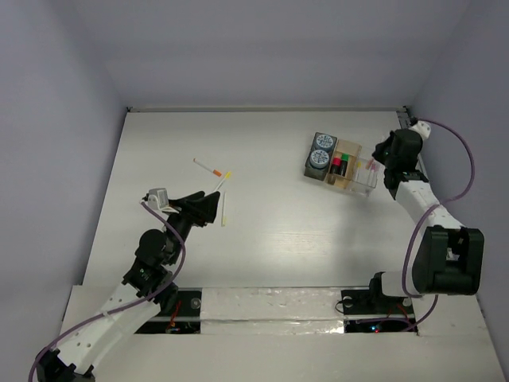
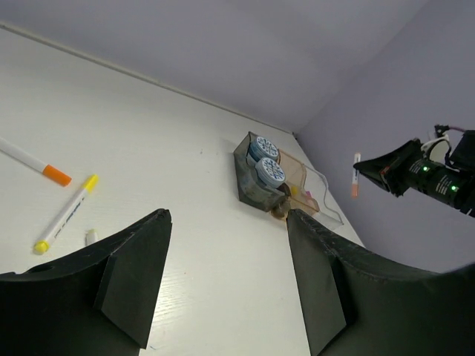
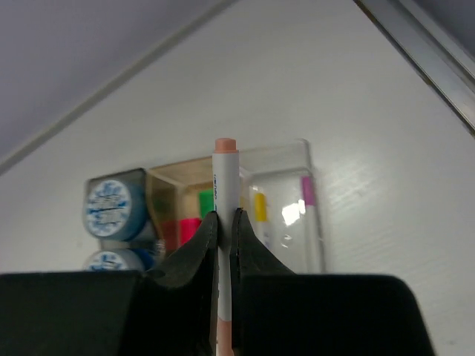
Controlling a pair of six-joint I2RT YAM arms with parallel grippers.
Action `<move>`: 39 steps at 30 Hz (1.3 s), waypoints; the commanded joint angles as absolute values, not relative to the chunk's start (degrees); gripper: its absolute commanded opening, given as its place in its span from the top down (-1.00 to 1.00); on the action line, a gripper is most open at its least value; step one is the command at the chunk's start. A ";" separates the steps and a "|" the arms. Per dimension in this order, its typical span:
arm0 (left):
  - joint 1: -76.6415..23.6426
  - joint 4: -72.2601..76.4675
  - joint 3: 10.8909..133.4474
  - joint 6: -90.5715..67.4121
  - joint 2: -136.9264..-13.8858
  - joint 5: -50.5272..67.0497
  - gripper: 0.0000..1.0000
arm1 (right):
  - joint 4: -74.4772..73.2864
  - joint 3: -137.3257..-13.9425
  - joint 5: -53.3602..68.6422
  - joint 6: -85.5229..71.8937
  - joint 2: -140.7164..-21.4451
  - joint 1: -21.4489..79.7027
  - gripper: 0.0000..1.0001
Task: Sort the stationery into containers
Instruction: Place the pen in the storage box, then pick up the pen from the center of the board.
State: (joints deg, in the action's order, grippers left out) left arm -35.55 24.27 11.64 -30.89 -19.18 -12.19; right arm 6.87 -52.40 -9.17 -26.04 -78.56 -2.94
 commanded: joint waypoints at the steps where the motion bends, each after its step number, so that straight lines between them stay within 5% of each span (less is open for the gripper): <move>1: -35.51 27.86 11.69 -31.20 -20.30 -10.46 -0.21 | 6.24 -50.71 -5.10 -24.26 -80.50 -6.41 1.00; 10: -35.51 27.95 11.69 -31.20 -20.04 -10.20 -0.23 | 6.33 -54.05 -2.02 -23.38 -90.35 -8.17 0.96; 12: -35.51 27.95 11.69 -31.29 -20.30 -10.02 -0.23 | 5.89 -54.31 -2.02 -23.38 -90.70 -8.17 0.72; 16: -35.51 28.13 11.78 -31.29 -20.65 -9.84 -0.23 | 5.45 -54.23 -2.55 -23.55 -89.83 -8.17 -0.15; 19: -35.51 28.30 11.69 -31.29 -20.66 -9.93 -0.23 | 6.15 -53.96 -1.24 -23.38 -88.42 -8.17 -0.38; 26: -35.51 27.95 11.78 -31.20 -20.83 -10.72 -0.21 | 4.93 -55.72 -2.55 -20.31 -85.43 7.53 -0.34; 34: -35.51 24.00 10.55 -30.59 -12.32 -16.96 -0.10 | 0.18 -69.22 -4.91 -20.04 -100.51 36.87 -0.27; 39: -35.51 22.33 10.81 -30.76 -11.07 -19.59 -0.05 | -7.28 -80.49 -6.77 -19.42 -110.55 46.48 -0.28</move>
State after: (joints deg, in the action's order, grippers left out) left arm -35.55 22.48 10.94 -30.92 -11.73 -16.86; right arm -1.96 -74.32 -4.47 -20.38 -107.26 43.07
